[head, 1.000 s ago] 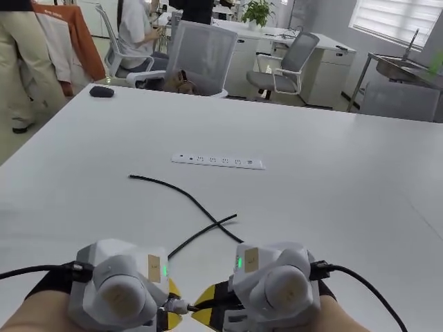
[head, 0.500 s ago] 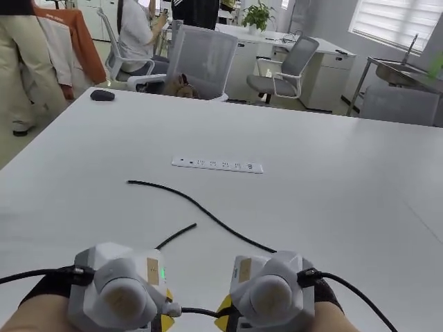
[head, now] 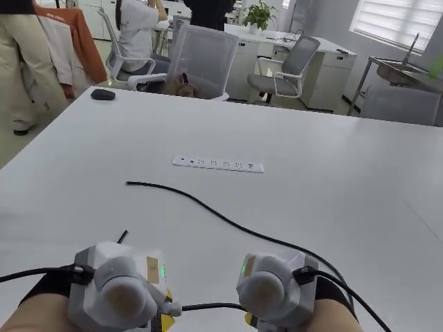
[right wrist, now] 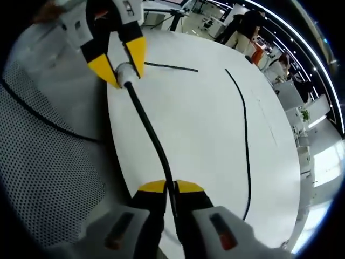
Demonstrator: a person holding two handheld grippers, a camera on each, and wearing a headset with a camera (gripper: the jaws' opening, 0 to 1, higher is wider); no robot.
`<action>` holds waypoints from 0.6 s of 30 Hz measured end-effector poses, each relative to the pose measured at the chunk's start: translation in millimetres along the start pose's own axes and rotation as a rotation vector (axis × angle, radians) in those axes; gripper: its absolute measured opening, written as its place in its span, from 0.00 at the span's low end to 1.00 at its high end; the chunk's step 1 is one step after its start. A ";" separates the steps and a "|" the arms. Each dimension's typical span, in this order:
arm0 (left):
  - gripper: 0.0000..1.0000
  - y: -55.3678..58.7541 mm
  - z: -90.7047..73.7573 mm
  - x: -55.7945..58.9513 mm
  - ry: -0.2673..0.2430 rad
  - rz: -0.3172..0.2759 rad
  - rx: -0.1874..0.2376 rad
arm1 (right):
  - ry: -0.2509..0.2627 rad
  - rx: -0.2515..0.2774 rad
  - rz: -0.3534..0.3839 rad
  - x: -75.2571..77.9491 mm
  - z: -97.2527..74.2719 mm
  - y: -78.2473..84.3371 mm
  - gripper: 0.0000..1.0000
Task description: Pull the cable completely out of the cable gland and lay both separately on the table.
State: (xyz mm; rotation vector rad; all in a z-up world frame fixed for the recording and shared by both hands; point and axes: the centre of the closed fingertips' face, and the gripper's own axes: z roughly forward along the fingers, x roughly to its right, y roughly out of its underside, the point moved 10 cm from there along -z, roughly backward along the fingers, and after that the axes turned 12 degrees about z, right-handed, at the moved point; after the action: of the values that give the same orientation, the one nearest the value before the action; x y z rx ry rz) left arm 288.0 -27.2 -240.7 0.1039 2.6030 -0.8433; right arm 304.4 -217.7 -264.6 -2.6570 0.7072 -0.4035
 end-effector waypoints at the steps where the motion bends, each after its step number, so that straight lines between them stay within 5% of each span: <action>1: 0.17 0.0 0.1 0.1 0.001 -0.002 -0.001 | -0.027 -0.005 0.005 -2.5 1.0 1.0 0.04; 5: 0.17 0.8 1.0 2.3 0.013 0.002 -0.008 | -0.097 0.010 -0.021 -13.1 3.5 -1.6 0.15; 8: 0.17 -1.0 1.6 3.7 0.021 0.007 -0.005 | -0.175 0.143 -0.036 -23.0 -2.3 -16.4 0.22; 11: 0.17 -1.8 2.2 4.3 0.025 0.012 -0.004 | -0.220 0.250 -0.051 -28.2 -8.8 -27.1 0.21; 14: 0.17 -2.2 2.8 4.7 0.028 0.019 -0.005 | -0.235 0.300 -0.081 -32.3 -13.8 -32.3 0.16; 18: 0.17 -3.3 3.6 5.7 0.033 0.027 -0.003 | -0.265 0.293 -0.106 -38.4 -11.1 -31.6 0.03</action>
State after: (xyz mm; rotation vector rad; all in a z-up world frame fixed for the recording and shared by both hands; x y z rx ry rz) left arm 283.5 -32.3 -243.9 0.1527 2.6277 -0.8346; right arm 281.6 -175.0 -248.6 -2.4128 0.3932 -0.1618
